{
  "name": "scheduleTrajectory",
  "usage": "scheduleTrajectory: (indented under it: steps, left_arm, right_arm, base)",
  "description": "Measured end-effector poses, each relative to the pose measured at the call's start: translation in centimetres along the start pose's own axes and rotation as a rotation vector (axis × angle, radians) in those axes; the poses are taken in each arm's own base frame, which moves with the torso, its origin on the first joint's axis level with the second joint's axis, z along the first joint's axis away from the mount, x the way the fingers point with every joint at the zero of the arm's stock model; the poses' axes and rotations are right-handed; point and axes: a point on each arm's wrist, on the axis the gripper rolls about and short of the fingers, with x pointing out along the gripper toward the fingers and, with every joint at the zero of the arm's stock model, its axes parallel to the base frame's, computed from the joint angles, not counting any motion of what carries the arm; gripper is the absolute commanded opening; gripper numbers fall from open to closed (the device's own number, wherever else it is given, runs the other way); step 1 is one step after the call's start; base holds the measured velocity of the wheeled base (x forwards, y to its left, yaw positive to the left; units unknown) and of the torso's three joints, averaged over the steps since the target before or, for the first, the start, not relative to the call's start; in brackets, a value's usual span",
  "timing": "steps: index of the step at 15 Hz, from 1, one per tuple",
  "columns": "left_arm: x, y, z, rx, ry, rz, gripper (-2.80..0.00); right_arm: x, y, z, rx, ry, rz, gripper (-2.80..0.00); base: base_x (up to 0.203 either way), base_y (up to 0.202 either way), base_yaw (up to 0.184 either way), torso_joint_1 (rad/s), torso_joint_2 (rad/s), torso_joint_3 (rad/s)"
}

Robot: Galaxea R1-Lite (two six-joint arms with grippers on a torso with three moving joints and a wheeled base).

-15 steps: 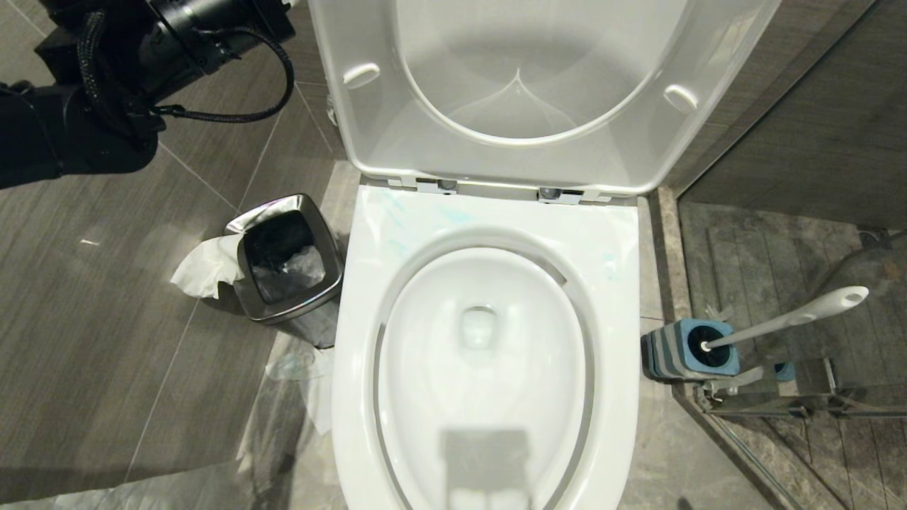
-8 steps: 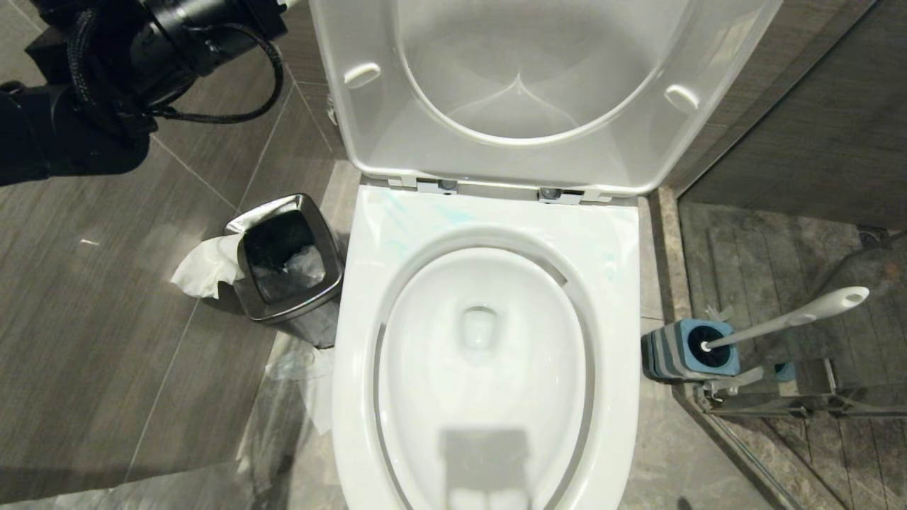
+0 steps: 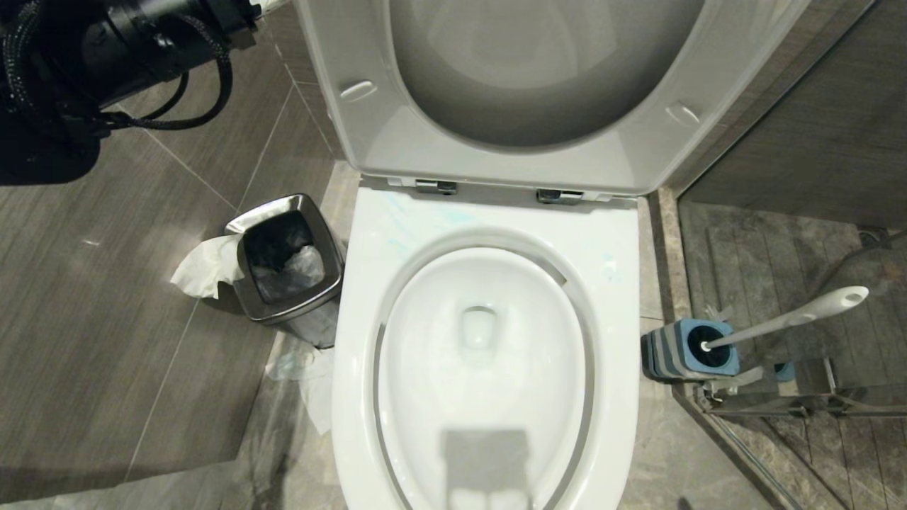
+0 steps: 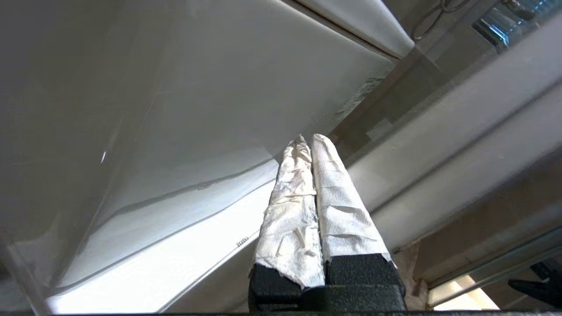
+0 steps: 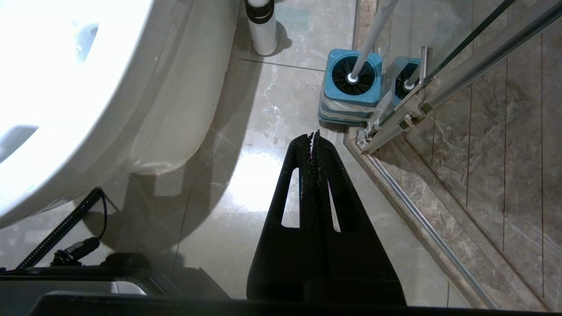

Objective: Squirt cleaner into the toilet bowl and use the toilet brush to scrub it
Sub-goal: Close the toilet lid

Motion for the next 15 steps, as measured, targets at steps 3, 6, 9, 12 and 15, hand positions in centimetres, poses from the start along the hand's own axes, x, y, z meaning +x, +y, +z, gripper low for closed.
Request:
scheduleTrajectory:
  steps: [3, 6, 9, 12, 15]
  left_arm:
    - [-0.9, -0.2, 0.0, -0.009, 0.022, -0.003, -2.80]
    - [-1.9, -1.2, -0.5, -0.075, 0.061, -0.019, -2.80]
    - [-3.0, -2.8, -0.6, -0.167, 0.116, -0.088, -2.80]
    - [-3.8, -3.9, -0.7, -0.186, 0.133, -0.098, -2.80]
    - [-4.5, -4.7, -0.6, -0.187, 0.137, -0.095, -2.80]
  right_arm:
    - [0.0, 0.0, 0.0, 0.000, 0.000, 0.000, -2.80]
    - [0.0, 0.0, 0.0, 0.000, 0.000, 0.000, -2.80]
    - [0.0, 0.0, 0.0, 0.000, 0.000, 0.000, -2.80]
    - [0.0, 0.0, 0.0, 0.000, 0.000, 0.000, -2.80]
    - [0.0, 0.0, 0.0, 0.000, 0.000, 0.000, -2.80]
  base:
    - [0.000, 0.000, 0.000, 0.000, 0.00, 0.000]
    - [0.000, 0.000, 0.000, 0.000, 0.00, 0.000]
    - [0.000, 0.000, 0.000, 0.000, 0.00, 0.000]
    - [0.000, 0.000, 0.000, 0.000, 0.00, 0.000]
    - [0.000, 0.000, 0.000, 0.000, 0.00, 0.000]
